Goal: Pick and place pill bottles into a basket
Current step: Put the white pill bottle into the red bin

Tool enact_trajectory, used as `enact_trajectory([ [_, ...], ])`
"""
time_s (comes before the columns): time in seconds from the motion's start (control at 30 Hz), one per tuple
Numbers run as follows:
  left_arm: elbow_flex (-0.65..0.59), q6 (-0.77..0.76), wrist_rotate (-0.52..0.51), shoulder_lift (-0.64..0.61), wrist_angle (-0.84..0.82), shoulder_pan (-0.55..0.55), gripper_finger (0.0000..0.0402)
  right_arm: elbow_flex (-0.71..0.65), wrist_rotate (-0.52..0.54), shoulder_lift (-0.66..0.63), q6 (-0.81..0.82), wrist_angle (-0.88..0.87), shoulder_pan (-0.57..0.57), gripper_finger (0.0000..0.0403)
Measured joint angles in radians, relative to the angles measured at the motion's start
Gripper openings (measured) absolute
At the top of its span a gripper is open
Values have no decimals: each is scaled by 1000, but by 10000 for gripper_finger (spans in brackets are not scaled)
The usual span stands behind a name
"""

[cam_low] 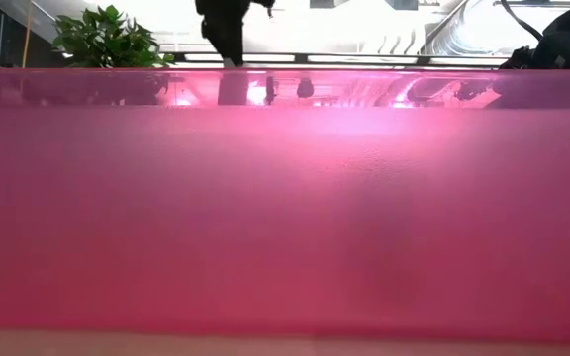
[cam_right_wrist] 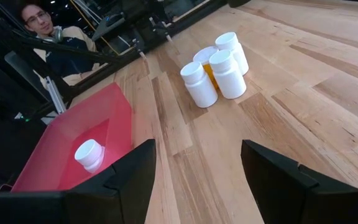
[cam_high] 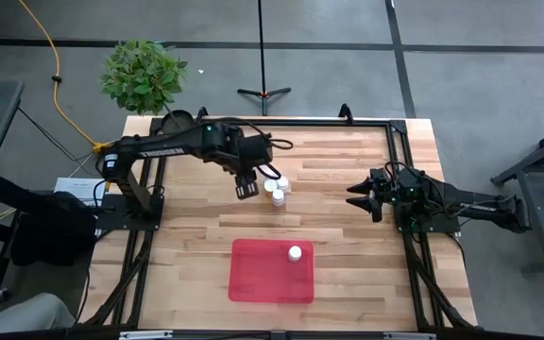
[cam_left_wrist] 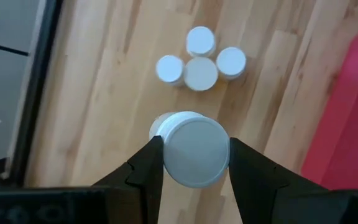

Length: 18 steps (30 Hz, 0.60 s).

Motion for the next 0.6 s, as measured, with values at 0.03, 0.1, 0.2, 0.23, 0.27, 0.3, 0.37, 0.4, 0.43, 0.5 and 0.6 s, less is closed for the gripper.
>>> enact_trajectory([
  [0.03, 17, 1, -8, 0, -22, 0, 183, 0, 0, 0, 0, 0, 0, 226],
  [0.1, 56, 12, -36, 0, -72, 0, 183, 0, 0, 0, 0, 0, 0, 226],
  [0.2, 116, 15, -71, -1, -123, 0, 183, 0, 0, 0, 16, 0, 0, 226],
  [0.23, 134, 15, -81, -1, -141, 0, 183, 0, 0, 0, 20, 0, 0, 226],
  [0.27, 153, 15, -89, 0, -158, 0, 183, 0, 0, 0, 21, 0, 0, 226],
  [0.3, 173, 15, -104, 0, -168, 0, 183, 0, 0, 0, 22, 0, 0, 226],
  [0.37, 206, 15, -114, -5, -166, 0, 183, 0, 0, 0, 22, 0, 0, 226],
  [0.4, 215, 15, -114, -14, -166, 0, 183, 0, 0, 0, 22, 0, 0, 226],
  [0.43, 229, 16, -115, -20, -170, 0, 183, 0, 0, 0, 22, 0, 0, 226],
  [0.5, 256, 15, -127, -33, -166, 0, 183, 0, 0, 0, 25, 0, 0, 226],
  [0.6, 275, 16, -142, -66, -163, 0, 183, 0, 2, 0, 26, 0, 0, 226],
])
